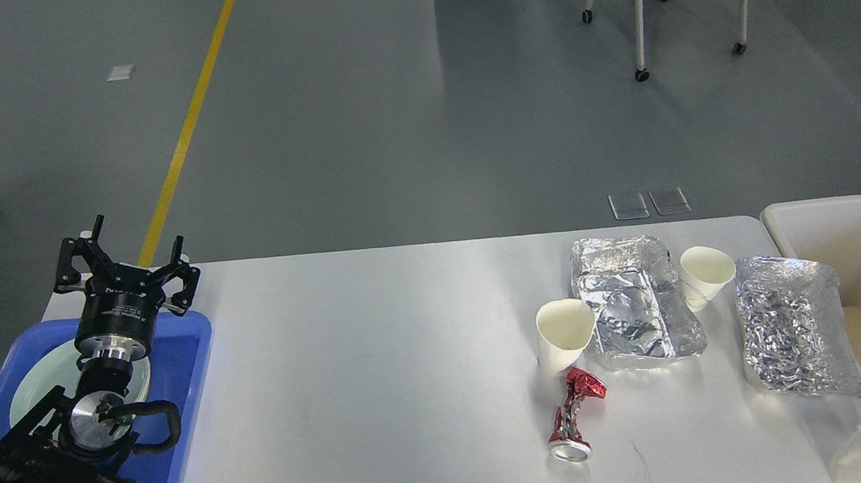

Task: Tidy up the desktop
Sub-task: 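Lower the right gripper to the white paper cup nearest the bin, then lift the white paper cup and drop it into the white bin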

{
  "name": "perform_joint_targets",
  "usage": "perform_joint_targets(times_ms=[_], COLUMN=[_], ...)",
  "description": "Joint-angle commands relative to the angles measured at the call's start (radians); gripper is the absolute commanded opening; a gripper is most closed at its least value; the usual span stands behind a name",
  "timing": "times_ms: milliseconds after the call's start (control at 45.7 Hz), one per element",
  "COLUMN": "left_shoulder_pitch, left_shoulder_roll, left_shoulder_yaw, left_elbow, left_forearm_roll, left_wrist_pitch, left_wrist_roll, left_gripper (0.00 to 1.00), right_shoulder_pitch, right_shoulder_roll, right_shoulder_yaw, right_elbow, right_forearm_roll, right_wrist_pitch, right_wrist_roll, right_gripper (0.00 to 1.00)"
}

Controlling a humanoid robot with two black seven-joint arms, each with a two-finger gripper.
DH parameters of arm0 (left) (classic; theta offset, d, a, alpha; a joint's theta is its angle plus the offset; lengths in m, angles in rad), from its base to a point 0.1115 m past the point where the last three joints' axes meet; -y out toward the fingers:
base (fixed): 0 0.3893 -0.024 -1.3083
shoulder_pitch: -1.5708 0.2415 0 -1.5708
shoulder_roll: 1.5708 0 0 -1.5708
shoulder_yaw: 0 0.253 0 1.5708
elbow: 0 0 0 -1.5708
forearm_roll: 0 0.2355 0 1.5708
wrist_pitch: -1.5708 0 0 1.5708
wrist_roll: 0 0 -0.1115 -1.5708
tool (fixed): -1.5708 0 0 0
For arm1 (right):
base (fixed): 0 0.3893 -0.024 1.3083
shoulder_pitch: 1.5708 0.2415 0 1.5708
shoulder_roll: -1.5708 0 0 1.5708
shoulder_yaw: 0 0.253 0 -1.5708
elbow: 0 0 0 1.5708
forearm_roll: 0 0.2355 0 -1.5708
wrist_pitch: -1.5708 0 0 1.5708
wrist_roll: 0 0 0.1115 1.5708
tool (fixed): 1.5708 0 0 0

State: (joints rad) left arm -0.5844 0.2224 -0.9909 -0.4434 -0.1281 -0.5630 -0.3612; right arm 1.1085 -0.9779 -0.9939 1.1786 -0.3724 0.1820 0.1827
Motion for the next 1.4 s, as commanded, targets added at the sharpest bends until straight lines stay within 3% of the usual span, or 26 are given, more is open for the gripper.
perform_joint_targets(times_ms=[0,88,131,416,788,985,1116,1379], left_shoulder_pitch=[0.0,0.0,0.0,0.0,0.0,0.0,0.0,0.0], left_shoulder_roll=[0.0,0.0,0.0,0.0,0.0,0.0,0.0,0.0], left_shoulder_yaw=[0.0,0.0,0.0,0.0,0.0,0.0,0.0,0.0], left_elbow=[-0.001,0.0,0.0,0.0,0.0,0.0,0.0,-0.001], left_forearm_roll=[-0.001,-0.001,-0.001,-0.001,-0.001,-0.001,0.001,0.001], left_wrist_pitch=[0.0,0.0,0.0,0.0,0.0,0.0,0.0,0.0], left_wrist_roll=[0.001,-0.001,-0.001,0.001,-0.001,-0.001,-0.001,0.001], left_gripper=[0.98,0.98,0.98,0.98,0.98,0.98,0.98,0.98], right_shoulder_pitch=[-0.048,-0.067,-0.073,-0.131,-0.128,-0.026,0.102,0.494], right_shoulder_roll=[0.024,0.031,0.038,0.065,0.102,0.065,0.035,0.021], right_shoulder_yaw=[0.011,0.024,0.024,0.02,0.023,0.012,0.009,0.012], right_elbow=[-0.005,-0.011,-0.013,-0.022,-0.022,-0.022,-0.02,-0.02], right_forearm_roll=[0.01,0.01,0.01,0.007,0.006,-0.008,-0.063,-0.158], right_wrist_pitch=[-0.085,-0.133,-0.156,-0.286,-0.291,-0.269,-0.173,0.247], right_wrist_roll=[0.049,0.084,0.096,0.1,0.101,0.101,0.1,0.093], right_gripper=[0.77,0.19,0.01,0.0,0.0,0.0,0.0,0.0])
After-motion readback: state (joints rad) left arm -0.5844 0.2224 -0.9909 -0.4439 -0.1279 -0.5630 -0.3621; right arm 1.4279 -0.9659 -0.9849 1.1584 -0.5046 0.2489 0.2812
